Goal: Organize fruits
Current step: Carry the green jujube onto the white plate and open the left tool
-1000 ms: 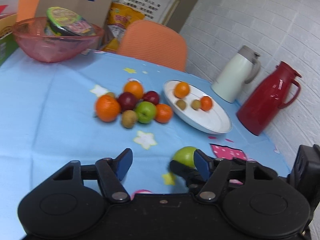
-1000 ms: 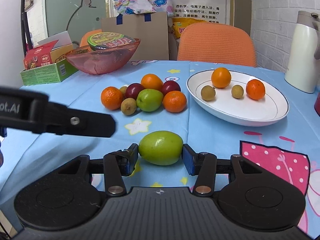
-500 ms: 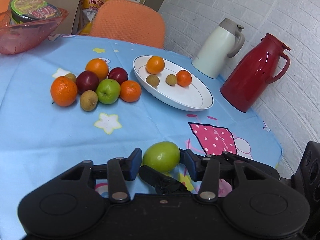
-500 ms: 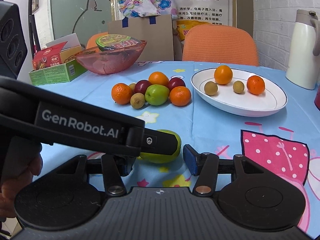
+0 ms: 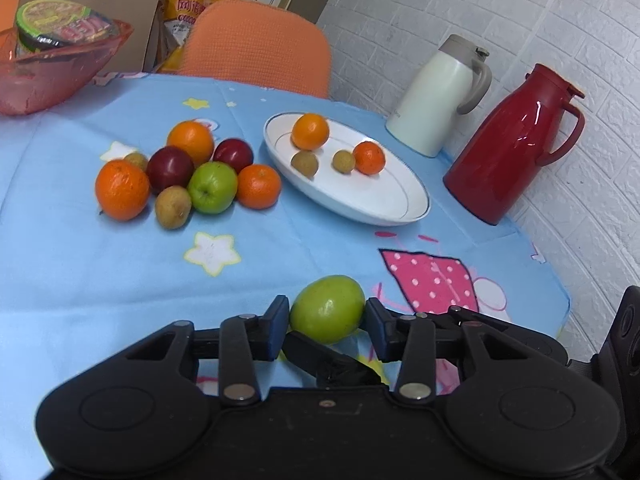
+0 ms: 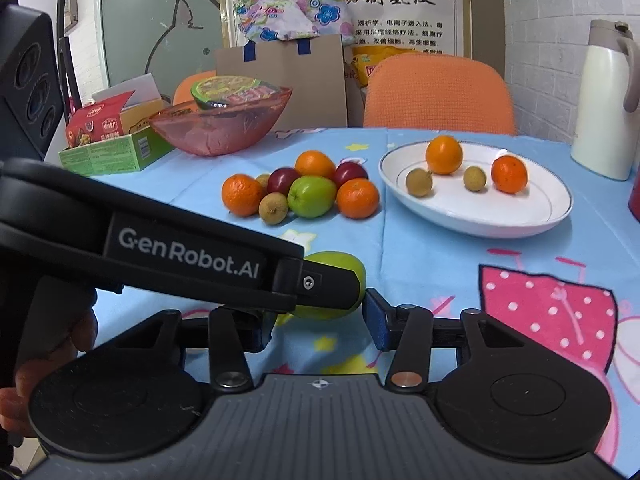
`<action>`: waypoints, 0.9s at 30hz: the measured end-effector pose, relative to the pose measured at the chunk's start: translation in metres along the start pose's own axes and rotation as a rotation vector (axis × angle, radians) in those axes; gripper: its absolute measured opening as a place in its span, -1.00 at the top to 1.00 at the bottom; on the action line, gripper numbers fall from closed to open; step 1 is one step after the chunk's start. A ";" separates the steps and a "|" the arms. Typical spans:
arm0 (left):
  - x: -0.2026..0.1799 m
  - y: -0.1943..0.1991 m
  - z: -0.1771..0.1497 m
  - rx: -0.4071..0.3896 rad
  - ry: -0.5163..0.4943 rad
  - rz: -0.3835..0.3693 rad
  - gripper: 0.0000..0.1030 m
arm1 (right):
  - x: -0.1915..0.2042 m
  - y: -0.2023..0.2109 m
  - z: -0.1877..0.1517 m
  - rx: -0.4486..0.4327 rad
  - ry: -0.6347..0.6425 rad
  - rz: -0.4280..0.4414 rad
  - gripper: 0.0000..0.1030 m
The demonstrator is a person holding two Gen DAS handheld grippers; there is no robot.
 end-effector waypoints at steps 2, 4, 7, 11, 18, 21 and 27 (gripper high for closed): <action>-0.008 -0.001 0.008 -0.010 -0.016 -0.012 -0.66 | -0.006 0.002 0.007 -0.019 0.003 -0.016 -0.54; -0.018 -0.003 0.018 -0.023 -0.038 -0.022 -0.66 | -0.013 0.004 0.013 -0.043 -0.001 -0.034 -0.54; -0.034 -0.009 0.033 -0.047 -0.080 -0.033 -0.66 | -0.029 0.006 0.022 -0.081 -0.015 -0.059 -0.54; -0.051 -0.028 0.052 -0.058 -0.112 -0.059 -0.66 | -0.053 0.002 0.031 -0.105 -0.017 -0.094 -0.54; -0.068 -0.077 0.075 -0.012 -0.104 -0.114 -0.66 | -0.097 -0.015 0.035 -0.085 -0.027 -0.140 -0.54; -0.072 -0.098 0.083 0.014 -0.094 -0.130 -0.66 | -0.118 -0.024 0.033 -0.064 -0.068 -0.135 -0.54; -0.074 -0.136 0.092 0.051 -0.085 -0.155 -0.66 | -0.138 -0.040 0.029 -0.021 -0.069 -0.157 -0.54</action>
Point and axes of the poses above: each gripper's, at about its wrist camera, not at the fingertips, and y roughly against the way its jaws point, x to its left, z to its top, the point moved 3 cm from there along -y, roughly the way its jaws point, and after that the axes turned 10 degrees about y, right-handed, at the moved point
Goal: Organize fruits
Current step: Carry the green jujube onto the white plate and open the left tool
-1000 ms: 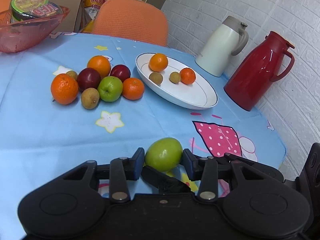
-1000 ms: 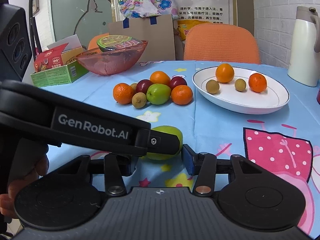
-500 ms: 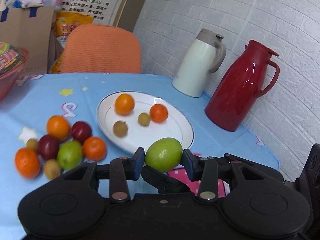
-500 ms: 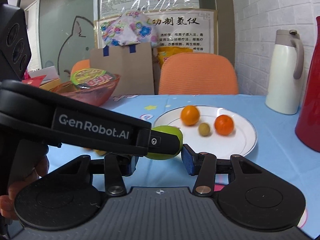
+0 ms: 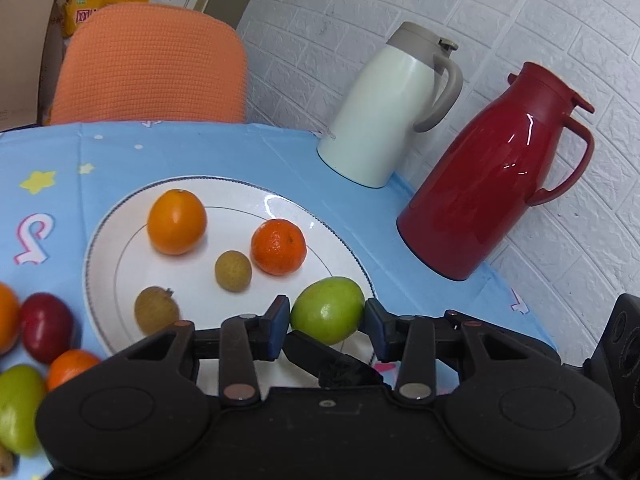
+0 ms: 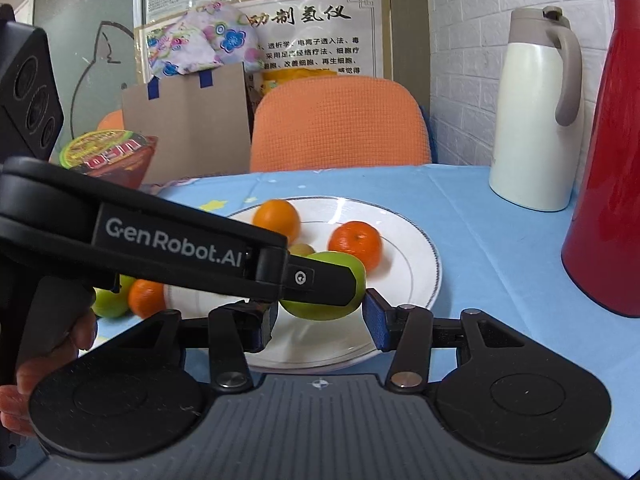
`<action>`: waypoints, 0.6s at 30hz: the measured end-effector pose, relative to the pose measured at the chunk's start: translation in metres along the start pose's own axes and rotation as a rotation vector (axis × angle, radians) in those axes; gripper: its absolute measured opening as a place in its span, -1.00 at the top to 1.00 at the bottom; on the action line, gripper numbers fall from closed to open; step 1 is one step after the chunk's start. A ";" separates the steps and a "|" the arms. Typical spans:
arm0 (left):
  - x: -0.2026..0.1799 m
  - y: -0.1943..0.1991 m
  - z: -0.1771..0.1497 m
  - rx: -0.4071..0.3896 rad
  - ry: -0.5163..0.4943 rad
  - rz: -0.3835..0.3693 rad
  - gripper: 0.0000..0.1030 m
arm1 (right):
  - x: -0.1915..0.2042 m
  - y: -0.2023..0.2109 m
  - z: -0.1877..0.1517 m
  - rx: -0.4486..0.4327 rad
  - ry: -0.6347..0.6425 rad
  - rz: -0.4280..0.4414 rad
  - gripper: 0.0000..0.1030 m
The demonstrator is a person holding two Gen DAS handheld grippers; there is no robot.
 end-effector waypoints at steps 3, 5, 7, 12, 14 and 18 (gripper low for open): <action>0.003 -0.010 0.003 0.006 0.007 -0.008 -0.66 | -0.006 -0.007 -0.001 0.009 0.011 -0.003 -0.54; 0.005 -0.015 0.006 0.008 0.008 -0.008 -0.66 | -0.008 -0.011 0.000 0.015 0.025 -0.009 -0.54; 0.006 -0.018 0.006 0.009 0.004 -0.009 -0.66 | -0.009 -0.016 0.000 0.025 0.054 -0.029 -0.54; 0.006 -0.021 0.008 -0.006 -0.008 0.004 -0.67 | -0.012 -0.024 0.001 0.028 0.096 -0.043 -0.54; 0.007 -0.021 0.009 -0.006 0.003 0.005 -0.75 | -0.013 -0.025 0.001 0.027 0.104 -0.045 -0.54; 0.007 -0.013 0.006 -0.009 0.001 0.017 -1.00 | -0.011 -0.020 0.001 0.019 0.120 -0.067 -0.78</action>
Point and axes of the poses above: each gripper's, at about its wrist camera, not at the fingertips, and y roughly against the way its jaws point, x to its left, z to its top, the point moved 3 cm from there along -y, roughly the way its jaws point, and after that the axes turned 10 degrees about y, right-handed, at the moved point
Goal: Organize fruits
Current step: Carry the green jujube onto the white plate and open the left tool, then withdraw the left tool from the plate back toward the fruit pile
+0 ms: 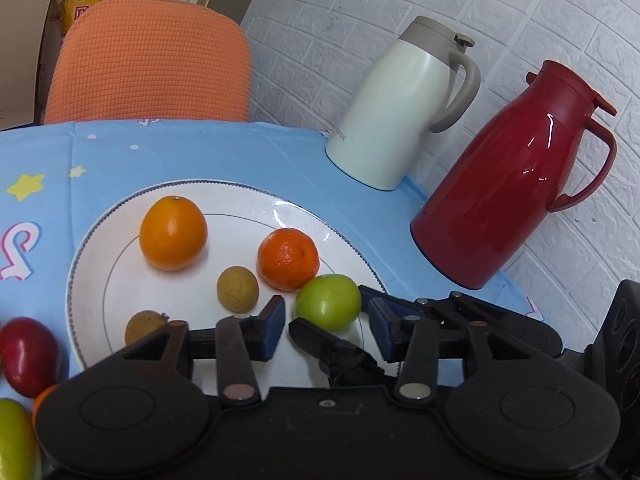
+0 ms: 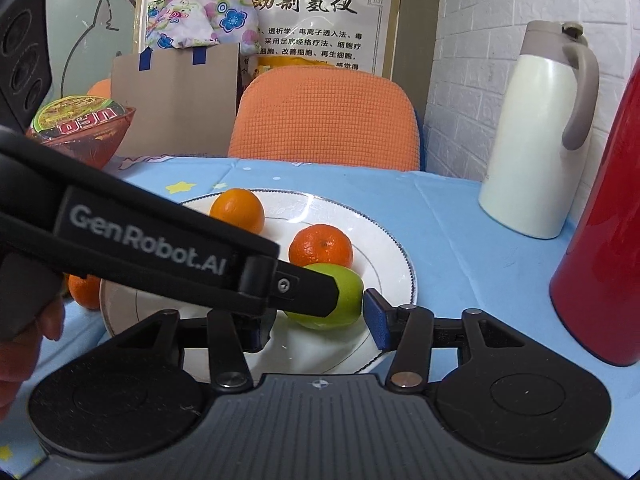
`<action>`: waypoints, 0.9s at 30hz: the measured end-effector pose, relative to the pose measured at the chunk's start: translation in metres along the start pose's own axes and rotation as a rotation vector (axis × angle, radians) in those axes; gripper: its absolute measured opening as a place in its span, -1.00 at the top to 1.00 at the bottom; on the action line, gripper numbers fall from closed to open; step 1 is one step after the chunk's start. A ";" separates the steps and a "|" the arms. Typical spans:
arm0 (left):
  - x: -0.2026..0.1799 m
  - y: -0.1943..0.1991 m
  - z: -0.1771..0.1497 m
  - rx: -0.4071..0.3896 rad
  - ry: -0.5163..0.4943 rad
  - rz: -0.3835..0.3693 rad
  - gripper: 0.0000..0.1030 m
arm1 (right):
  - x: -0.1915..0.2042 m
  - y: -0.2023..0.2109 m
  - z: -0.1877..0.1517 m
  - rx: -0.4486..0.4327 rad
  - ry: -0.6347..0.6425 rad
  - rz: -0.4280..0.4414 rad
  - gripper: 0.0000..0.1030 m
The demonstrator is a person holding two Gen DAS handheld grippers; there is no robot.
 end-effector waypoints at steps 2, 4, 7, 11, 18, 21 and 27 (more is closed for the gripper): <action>-0.001 0.010 -0.001 -0.029 0.005 0.017 -1.00 | 0.001 0.007 0.000 -0.014 0.000 -0.005 -1.00; -0.003 0.022 -0.002 -0.068 0.009 0.023 -1.00 | 0.003 0.015 0.000 -0.031 -0.002 -0.003 -1.00; -0.007 0.041 -0.003 -0.122 0.024 0.055 -1.00 | 0.009 0.025 -0.001 -0.027 0.000 0.001 -1.00; -0.010 0.064 -0.013 -0.142 0.028 0.115 -1.00 | 0.019 0.039 -0.003 -0.020 -0.012 -0.003 -1.00; 0.001 0.107 -0.045 -0.167 0.051 0.191 -1.00 | 0.045 0.064 -0.016 -0.028 -0.046 0.036 -1.00; 0.013 0.124 -0.060 -0.180 0.085 0.230 -1.00 | 0.055 0.071 -0.024 -0.017 -0.077 0.064 -1.00; 0.045 0.155 -0.086 -0.204 0.161 0.302 -1.00 | 0.071 0.079 -0.035 0.011 -0.127 0.109 -1.00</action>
Point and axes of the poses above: each gripper's, at about its wrist camera, not at the fingertips, and y roughly against the way its jaws point, x to its left, z to its top, the point moved 3 cm from there along -y, roughly the way its jaws point, and after that the axes turned 10 degrees about y, right-handed, at the moved point
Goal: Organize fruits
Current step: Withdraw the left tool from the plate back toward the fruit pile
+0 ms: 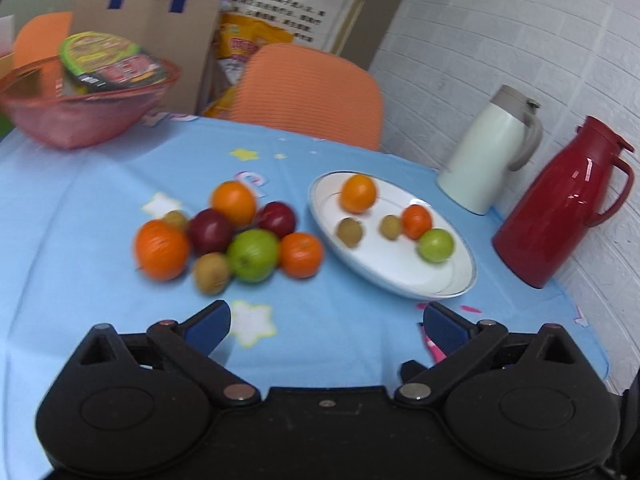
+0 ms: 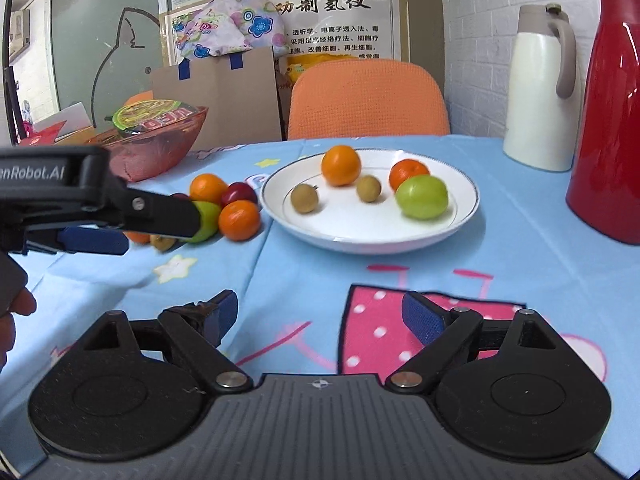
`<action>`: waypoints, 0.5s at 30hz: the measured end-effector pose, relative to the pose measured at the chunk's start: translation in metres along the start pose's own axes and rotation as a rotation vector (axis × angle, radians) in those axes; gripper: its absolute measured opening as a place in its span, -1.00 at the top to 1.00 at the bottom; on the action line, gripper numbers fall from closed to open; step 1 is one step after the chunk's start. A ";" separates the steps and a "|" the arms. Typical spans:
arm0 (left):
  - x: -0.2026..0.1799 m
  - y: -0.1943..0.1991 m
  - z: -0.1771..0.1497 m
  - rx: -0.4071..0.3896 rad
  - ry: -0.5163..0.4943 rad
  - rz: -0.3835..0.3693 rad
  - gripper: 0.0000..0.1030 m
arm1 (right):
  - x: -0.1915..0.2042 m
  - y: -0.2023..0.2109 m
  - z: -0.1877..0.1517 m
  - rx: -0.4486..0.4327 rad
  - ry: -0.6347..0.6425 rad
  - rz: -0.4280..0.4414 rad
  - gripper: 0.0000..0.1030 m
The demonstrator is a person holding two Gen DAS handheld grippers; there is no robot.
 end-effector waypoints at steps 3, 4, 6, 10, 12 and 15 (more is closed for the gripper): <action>0.020 0.008 -0.002 -0.010 0.034 0.036 -1.00 | 0.008 -0.001 -0.001 0.013 -0.005 0.021 -1.00; 0.026 0.011 -0.003 -0.012 0.042 0.049 -1.00 | 0.011 -0.002 -0.001 0.015 -0.003 0.029 -1.00; 0.037 0.015 -0.002 -0.019 0.060 0.070 -1.00 | 0.019 -0.003 0.000 0.019 0.007 0.047 -1.00; 0.054 0.022 0.004 -0.042 0.098 0.065 -1.00 | 0.034 -0.006 0.002 0.023 0.031 0.066 -1.00; 0.057 0.022 0.009 -0.053 0.094 0.059 -1.00 | 0.041 -0.007 0.003 0.027 0.041 0.072 -1.00; 0.058 0.017 0.015 -0.051 0.063 0.036 -1.00 | 0.049 -0.009 0.005 0.031 0.049 0.082 -1.00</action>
Point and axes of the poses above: each gripper's, at about its wrist camera, not at the fingertips, and y roughly against the way its jaws point, x to its left, z to its top, the point moved 3 cm from there along -y, roughly the way its jaws point, and after that the axes turned 10 degrees about y, right-handed, at the moved point
